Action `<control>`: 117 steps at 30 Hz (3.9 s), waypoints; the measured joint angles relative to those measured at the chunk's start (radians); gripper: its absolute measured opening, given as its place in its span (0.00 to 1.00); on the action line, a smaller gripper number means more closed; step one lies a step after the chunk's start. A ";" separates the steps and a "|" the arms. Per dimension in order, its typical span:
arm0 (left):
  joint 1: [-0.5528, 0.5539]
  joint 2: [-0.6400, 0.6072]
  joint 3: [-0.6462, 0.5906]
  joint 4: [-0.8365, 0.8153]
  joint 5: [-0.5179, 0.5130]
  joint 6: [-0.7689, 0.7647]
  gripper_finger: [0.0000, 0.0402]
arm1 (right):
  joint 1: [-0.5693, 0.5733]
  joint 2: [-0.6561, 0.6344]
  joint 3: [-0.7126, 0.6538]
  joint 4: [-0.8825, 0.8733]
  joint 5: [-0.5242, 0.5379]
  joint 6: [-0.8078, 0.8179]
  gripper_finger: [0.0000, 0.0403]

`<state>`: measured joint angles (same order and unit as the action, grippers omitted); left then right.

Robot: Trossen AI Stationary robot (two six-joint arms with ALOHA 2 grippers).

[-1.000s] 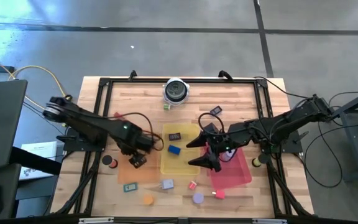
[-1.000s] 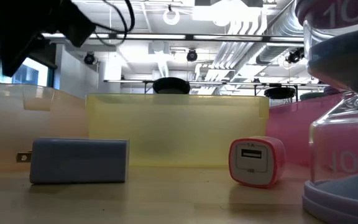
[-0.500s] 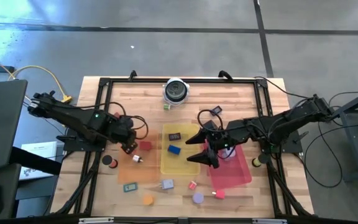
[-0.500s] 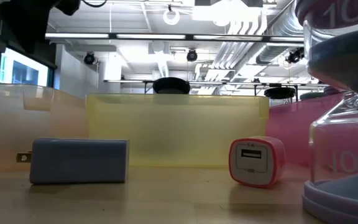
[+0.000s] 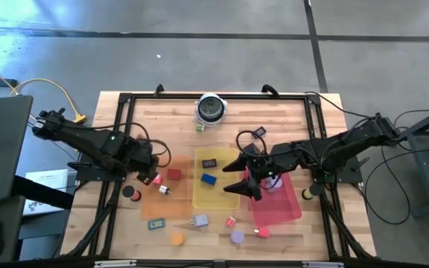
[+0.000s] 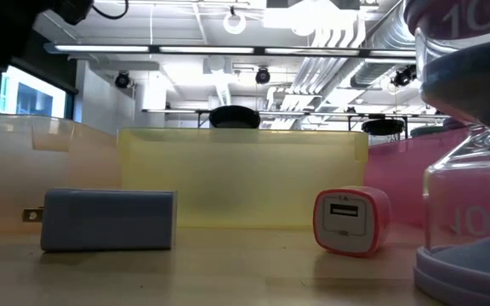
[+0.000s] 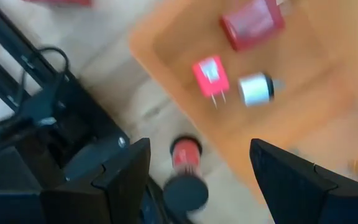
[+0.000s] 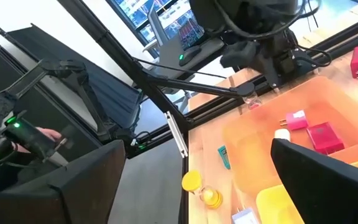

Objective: Pick & Place Office items
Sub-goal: Put the black hourglass timer into the red bin

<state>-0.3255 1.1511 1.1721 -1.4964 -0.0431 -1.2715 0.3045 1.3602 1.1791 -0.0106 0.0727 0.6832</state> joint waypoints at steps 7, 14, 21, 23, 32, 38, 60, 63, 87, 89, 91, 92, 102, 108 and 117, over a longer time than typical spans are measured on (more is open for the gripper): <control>-0.083 0.000 0.000 0.002 0.071 0.031 0.66 | -0.014 0.000 0.000 -0.004 -0.003 -0.004 0.98; -0.119 0.000 0.000 0.000 0.072 0.009 0.66 | -0.047 0.000 0.000 -0.005 -0.006 -0.006 0.98; -0.186 0.010 0.000 -0.002 0.133 -0.054 0.66 | -0.056 0.000 0.000 -0.008 -0.031 -0.007 0.98; -0.218 0.019 0.000 0.001 0.109 -0.092 0.66 | -0.057 0.000 0.000 -0.010 -0.031 -0.007 0.98; -0.313 0.085 -0.001 0.000 0.090 -0.159 0.66 | -0.056 0.000 0.000 -0.023 -0.046 -0.007 0.98; -0.349 0.151 -0.001 0.000 0.084 -0.155 0.66 | -0.056 0.000 0.000 -0.023 -0.051 0.000 0.98; -0.410 0.173 -0.047 0.005 0.066 -0.035 0.66 | -0.036 0.000 0.000 -0.024 -0.051 0.004 0.98; -0.402 0.173 -0.047 0.005 0.064 -0.051 0.66 | -0.036 0.000 0.000 -0.024 -0.048 0.004 0.98; -0.404 0.173 -0.047 -0.003 -0.020 -0.108 0.66 | -0.036 0.000 0.000 -0.024 -0.019 0.003 0.98; -0.404 0.173 -0.047 -0.003 -0.019 -0.114 0.66 | -0.036 0.000 0.000 -0.024 -0.019 0.003 0.98; -0.404 0.173 -0.047 -0.003 -0.019 -0.114 0.66 | -0.036 0.000 0.000 -0.024 -0.019 0.003 0.98; -0.404 0.173 -0.047 -0.002 -0.018 -0.113 0.66 | -0.036 0.000 0.000 -0.024 -0.019 0.002 0.98; -0.404 0.173 -0.047 0.061 0.038 -0.095 0.66 | -0.036 0.000 0.000 -0.024 -0.011 -0.004 0.98; -0.404 0.173 -0.047 0.073 0.041 -0.087 0.66 | -0.036 0.000 0.000 -0.024 -0.011 -0.007 0.98; -0.404 0.173 -0.046 0.097 0.040 -0.080 0.66 | -0.036 0.000 0.000 -0.024 -0.011 -0.007 0.98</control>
<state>-0.7296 1.3239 1.1258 -1.3998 -0.0028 -1.3514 0.2680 1.3602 1.1790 -0.0341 0.0616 0.6762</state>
